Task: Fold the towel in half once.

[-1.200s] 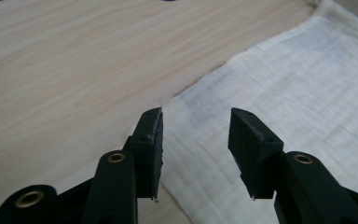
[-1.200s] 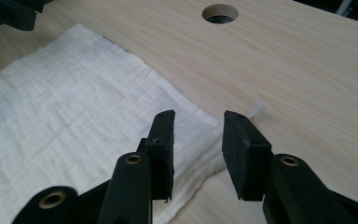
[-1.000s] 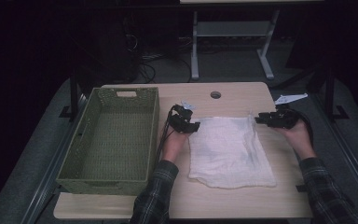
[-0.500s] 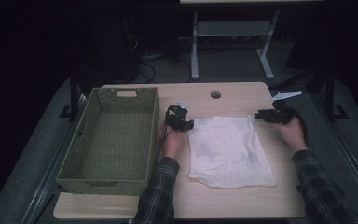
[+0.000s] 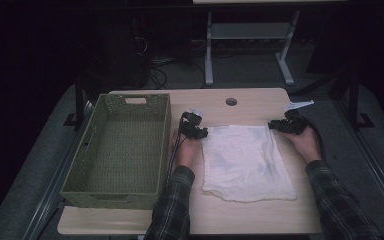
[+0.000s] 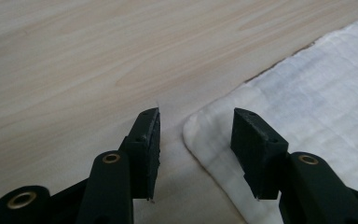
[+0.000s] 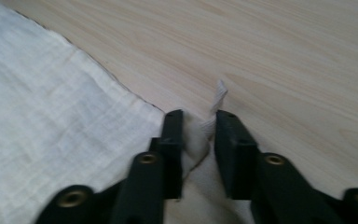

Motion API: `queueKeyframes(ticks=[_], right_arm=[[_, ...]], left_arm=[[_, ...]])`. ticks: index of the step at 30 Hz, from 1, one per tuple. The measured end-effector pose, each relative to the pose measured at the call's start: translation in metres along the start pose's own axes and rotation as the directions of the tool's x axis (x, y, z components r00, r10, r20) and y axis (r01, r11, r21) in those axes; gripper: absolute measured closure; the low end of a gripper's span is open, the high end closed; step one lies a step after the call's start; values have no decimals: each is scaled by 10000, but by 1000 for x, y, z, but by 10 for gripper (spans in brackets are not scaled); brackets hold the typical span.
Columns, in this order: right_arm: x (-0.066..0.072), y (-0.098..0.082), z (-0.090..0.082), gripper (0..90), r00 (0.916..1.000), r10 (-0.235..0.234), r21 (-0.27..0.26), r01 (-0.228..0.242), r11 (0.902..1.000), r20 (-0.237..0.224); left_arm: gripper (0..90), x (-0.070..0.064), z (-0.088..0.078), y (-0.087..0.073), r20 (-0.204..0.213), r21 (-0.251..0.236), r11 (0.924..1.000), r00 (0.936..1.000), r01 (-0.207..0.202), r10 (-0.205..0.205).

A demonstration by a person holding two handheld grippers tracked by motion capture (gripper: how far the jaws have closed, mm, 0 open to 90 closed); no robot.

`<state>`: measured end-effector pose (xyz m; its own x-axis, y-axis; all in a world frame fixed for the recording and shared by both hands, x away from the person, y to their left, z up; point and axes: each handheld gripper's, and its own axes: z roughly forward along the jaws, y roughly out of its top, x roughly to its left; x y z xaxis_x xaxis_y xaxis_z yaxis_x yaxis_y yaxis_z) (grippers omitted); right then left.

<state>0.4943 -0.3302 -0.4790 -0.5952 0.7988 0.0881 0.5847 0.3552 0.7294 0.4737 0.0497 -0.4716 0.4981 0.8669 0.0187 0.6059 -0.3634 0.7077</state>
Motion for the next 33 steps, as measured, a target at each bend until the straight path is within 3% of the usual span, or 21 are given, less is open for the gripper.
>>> queueKeyframes(ticks=[1,4,7,9,11,14,18,27,33], right_arm=[[1,0,0,831,9999,-138,23,138,9999,24],[1,0,-2,860,10000,79,131,-79,9999,-30],[-1,-1,-3,865,10000,58,163,-57,9999,-60],[-2,-1,-6,869,10000,83,234,-82,9997,-39],[-4,0,-10,871,9999,146,139,-147,9998,52],[-7,1,-15,871,9996,279,-36,-279,9996,50],[-13,5,-28,872,9989,447,-339,-442,9984,138],[-18,27,-54,873,9991,126,-784,-93,9969,416],[-16,36,-71,872,9993,87,-1207,-44,9927,354]], left_arm=[[526,0,0,0,21,-21,10000,10000,62,-62],[572,0,1,1,52,-25,10000,10000,21,-20],[672,0,2,4,233,92,10000,9997,-13,11],[831,-1,3,7,420,235,9997,9991,-48,39],[861,-3,4,9,362,312,9994,9993,-137,125],[866,-3,2,11,383,203,9998,9992,-83,75],[868,-4,-7,19,377,-323,9994,9992,-76,88],[866,-6,-32,44,320,-1305,9915,9995,12,30],[866,-9,-49,56,344,-1574,9873,9991,-204,261]])
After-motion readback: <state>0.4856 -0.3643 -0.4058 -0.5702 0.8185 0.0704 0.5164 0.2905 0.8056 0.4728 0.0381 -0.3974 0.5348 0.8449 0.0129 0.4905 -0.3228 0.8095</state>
